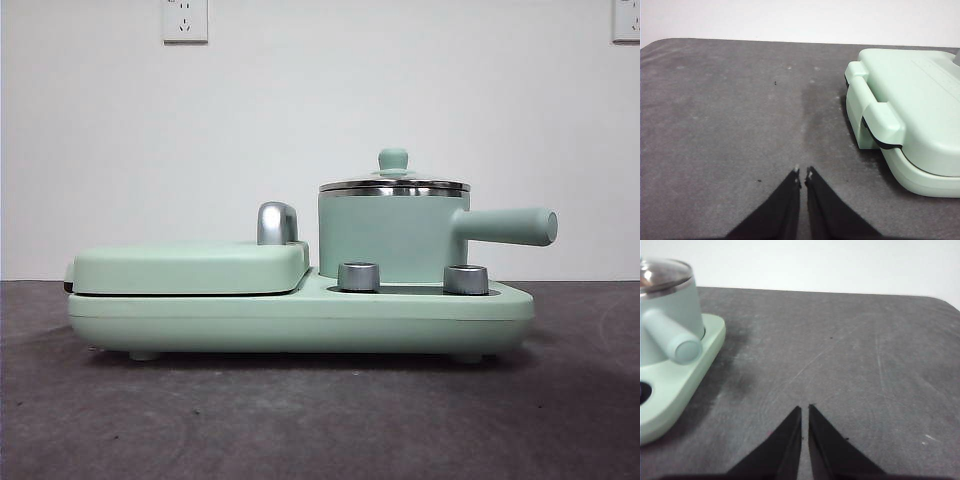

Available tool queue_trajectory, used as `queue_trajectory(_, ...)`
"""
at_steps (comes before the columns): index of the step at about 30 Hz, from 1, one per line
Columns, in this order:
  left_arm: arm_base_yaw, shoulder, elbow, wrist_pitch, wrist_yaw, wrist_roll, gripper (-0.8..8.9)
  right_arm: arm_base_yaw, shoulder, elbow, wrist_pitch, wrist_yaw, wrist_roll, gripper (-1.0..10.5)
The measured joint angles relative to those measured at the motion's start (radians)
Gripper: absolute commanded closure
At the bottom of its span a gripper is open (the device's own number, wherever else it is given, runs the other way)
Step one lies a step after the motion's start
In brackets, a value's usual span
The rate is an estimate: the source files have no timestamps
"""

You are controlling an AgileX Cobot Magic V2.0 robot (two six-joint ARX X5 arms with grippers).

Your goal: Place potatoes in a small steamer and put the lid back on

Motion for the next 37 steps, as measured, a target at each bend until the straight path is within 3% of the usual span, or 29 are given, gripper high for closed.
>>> queue_trajectory(7, 0.000, 0.000, 0.000, 0.000, 0.000, 0.000, 7.89, -0.012, 0.000, -0.053, 0.051, -0.007, -0.035, 9.2)
queue_trajectory(20, 0.000, 0.000, 0.000, 0.000, 0.000, 0.000, 7.89, -0.062, 0.001, -0.084, 0.095, -0.053, -0.035, 9.2)
queue_trajectory(37, 0.000, 0.000, 0.000, 0.000, 0.000, 0.000, 7.89, -0.062, 0.001, -0.085, 0.101, -0.053, -0.035, 9.2)
